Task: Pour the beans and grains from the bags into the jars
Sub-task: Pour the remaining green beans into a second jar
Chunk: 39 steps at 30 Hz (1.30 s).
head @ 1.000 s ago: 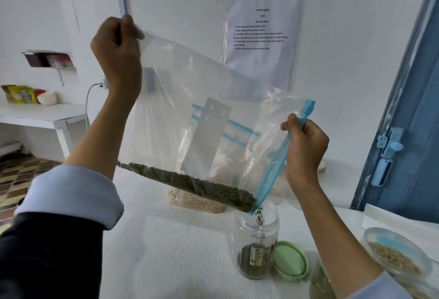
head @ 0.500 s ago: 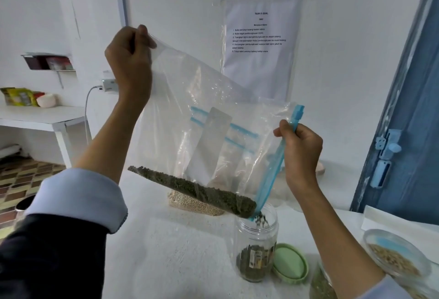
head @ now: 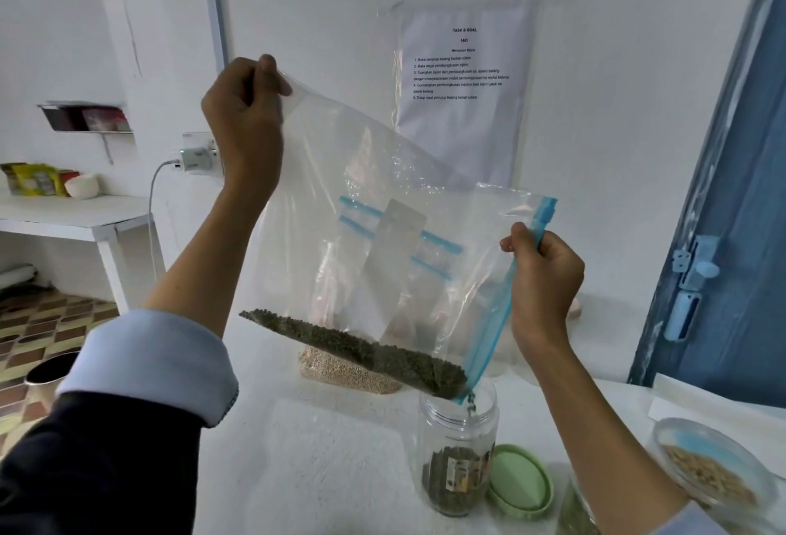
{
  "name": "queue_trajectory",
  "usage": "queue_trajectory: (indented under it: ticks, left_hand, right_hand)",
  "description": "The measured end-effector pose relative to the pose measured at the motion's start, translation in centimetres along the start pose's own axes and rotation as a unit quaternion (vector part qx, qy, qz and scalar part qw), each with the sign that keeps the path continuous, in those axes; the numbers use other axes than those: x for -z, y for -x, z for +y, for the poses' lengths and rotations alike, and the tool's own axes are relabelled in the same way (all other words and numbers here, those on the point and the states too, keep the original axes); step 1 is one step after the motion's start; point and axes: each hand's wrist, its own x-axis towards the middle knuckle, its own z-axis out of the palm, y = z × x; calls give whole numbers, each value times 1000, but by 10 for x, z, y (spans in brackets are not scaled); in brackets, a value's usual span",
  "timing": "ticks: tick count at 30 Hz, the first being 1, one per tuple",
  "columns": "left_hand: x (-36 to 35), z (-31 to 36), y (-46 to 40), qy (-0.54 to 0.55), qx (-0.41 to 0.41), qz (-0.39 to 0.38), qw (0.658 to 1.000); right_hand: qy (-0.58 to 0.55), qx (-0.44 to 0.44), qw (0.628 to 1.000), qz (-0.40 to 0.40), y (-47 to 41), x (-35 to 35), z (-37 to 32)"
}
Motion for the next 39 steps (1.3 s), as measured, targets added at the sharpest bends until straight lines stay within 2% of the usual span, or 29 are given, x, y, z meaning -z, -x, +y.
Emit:
queue_trajectory:
  ticks: [22,26,29,39]
  left_hand:
    - [3,3,-3,-9,-9,17,1000]
    - [1,5,-2,-15,-14,7,1000]
    - [2,7,-4,-8,-17,8,1000]
    - [-3,17,-5,9,-21,-9,1000]
  right_hand:
    - [-16,-17,1000,-6,0,6,0]
    - [-17,-20,1000,-14,1,6,1]
    - [-25,-10,1000,14,1,7,1]
    - [-23,-11,1000,-10,4,4,-2]
